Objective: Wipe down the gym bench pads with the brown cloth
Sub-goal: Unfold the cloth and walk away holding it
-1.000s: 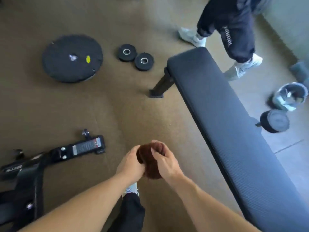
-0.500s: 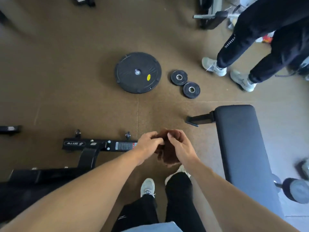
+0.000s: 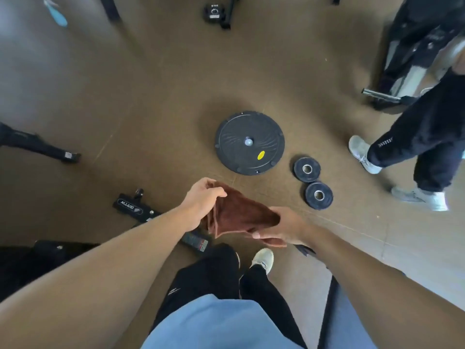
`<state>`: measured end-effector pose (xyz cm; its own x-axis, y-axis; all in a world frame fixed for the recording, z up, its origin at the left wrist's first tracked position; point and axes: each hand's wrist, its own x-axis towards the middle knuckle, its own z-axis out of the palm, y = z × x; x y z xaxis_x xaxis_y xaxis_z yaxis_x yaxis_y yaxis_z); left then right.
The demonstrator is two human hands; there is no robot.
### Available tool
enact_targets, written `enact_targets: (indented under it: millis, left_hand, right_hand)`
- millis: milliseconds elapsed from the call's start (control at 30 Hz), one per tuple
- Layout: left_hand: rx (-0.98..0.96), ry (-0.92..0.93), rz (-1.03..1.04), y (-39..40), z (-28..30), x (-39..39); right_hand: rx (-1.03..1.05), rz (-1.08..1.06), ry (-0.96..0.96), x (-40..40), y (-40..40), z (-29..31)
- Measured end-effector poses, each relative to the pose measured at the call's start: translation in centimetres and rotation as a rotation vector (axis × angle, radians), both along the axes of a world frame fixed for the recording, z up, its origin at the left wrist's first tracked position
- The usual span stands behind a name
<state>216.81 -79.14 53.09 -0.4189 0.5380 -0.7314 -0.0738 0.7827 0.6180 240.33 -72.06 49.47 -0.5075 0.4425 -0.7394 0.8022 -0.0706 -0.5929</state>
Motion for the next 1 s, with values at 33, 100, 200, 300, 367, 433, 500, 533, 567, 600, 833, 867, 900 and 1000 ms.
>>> enact_targets:
  millis: [33,100,200,300,367,433,500,533,567,600,833,867,900,1000]
  left_hand:
    - [0.025,-0.002,0.045,0.6,-0.1,-0.8]
    - [0.075,0.036,0.118,1.8,-0.2,-2.7]
    - [0.115,0.132,0.207,3.4,0.2,-6.9]
    - [0.096,0.213,0.252,4.8,-0.1,-11.4]
    - [0.083,0.235,0.29,5.7,-0.2,-14.7]
    - [0.018,0.197,0.32,6.4,-0.1,-18.1]
    - [-0.022,0.093,0.379,7.0,0.2,-22.1]
    - [-0.036,0.015,0.424,7.2,0.6,-24.2]
    - [-0.031,-0.055,0.46,7.4,1.1,-26.3]
    - [-0.01,-0.116,0.483,7.4,1.8,-28.3]
    - [0.055,-0.046,0.641,10.1,3.7,-39.8]
    - [0.041,0.016,0.66,10.9,3.6,-41.4]
    - [0.037,0.078,0.653,11.8,3.5,-43.0]
    - [0.055,0.215,0.586,15.8,3.6,-48.9]
  right_hand:
    - [0.014,0.039,-0.003,-0.7,1.5,0.2]
    - [-0.014,0.073,-0.004,-2.5,4.1,0.5]
    - [-0.156,0.125,-0.014,-5.8,7.5,0.6]
    - [-0.156,0.224,-0.032,-10.4,10.5,1.2]
    - [-0.152,0.264,-0.034,-14.6,12.6,1.7]
    - [-0.152,0.305,-0.04,-19.0,15.0,2.0]
    - [-0.186,0.356,-0.05,-23.5,17.6,2.2]
    - [-0.195,0.392,-0.054,-25.7,18.7,2.5]
    - [-0.177,0.448,-0.053,-27.9,19.8,2.6]
    - [-0.127,0.527,-0.051,-30.0,20.7,2.5]
    - [0.691,0.683,0.072,-44.0,25.1,2.4]
    - [0.726,0.705,0.103,-46.3,25.7,2.7]
    - [0.724,0.739,0.115,-48.4,26.5,2.7]
    - [0.581,0.78,0.073,-54.9,29.6,1.7]
